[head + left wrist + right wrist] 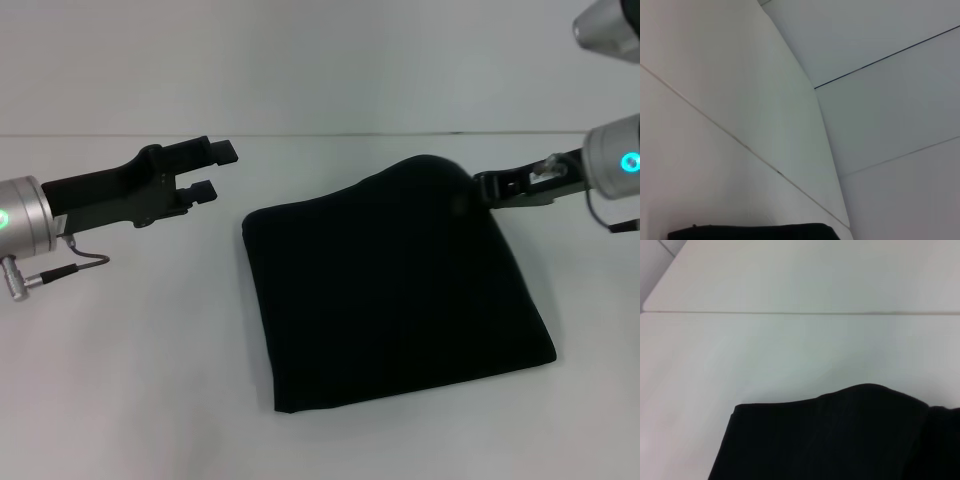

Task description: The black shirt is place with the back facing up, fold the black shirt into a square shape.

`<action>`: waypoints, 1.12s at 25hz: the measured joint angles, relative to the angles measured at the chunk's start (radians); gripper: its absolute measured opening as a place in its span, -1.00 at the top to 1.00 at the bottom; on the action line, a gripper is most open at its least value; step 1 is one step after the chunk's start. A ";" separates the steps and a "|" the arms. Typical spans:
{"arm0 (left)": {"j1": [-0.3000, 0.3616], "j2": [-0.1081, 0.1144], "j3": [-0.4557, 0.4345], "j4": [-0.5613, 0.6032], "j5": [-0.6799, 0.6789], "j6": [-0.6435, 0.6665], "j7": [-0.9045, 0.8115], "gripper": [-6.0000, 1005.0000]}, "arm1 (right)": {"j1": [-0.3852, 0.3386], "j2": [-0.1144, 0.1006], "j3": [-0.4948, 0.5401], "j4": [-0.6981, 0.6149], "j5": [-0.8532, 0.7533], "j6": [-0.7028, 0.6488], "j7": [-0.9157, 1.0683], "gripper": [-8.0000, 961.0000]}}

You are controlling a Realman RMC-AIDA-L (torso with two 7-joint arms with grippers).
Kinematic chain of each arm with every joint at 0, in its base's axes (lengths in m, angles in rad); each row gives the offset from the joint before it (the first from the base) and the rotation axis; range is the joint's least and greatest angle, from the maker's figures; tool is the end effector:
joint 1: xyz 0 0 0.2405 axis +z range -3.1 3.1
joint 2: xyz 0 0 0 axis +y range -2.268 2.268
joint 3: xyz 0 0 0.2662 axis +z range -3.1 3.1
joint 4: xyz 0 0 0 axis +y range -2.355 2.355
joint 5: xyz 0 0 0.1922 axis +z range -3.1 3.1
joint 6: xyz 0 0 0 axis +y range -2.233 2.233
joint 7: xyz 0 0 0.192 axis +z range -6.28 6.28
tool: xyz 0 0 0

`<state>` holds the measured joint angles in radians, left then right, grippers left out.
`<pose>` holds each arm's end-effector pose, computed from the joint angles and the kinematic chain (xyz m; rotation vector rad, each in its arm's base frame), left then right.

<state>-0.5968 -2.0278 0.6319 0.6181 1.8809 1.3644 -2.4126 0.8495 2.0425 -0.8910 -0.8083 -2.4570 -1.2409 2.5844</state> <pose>-0.2393 0.3996 -0.0064 -2.0111 -1.9109 -1.0544 0.2045 0.4441 -0.0375 -2.3027 1.4509 0.1453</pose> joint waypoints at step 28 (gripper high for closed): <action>0.005 -0.002 -0.013 -0.002 -0.002 -0.014 0.003 -0.57 | -0.021 -0.070 0.024 0.153 -0.084 0.180 0.104 0.87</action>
<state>-0.5916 -2.0295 0.6185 0.6166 1.8791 1.3499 -2.4097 0.8290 1.9725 -0.8668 -0.6553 -2.5411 -1.0611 2.6881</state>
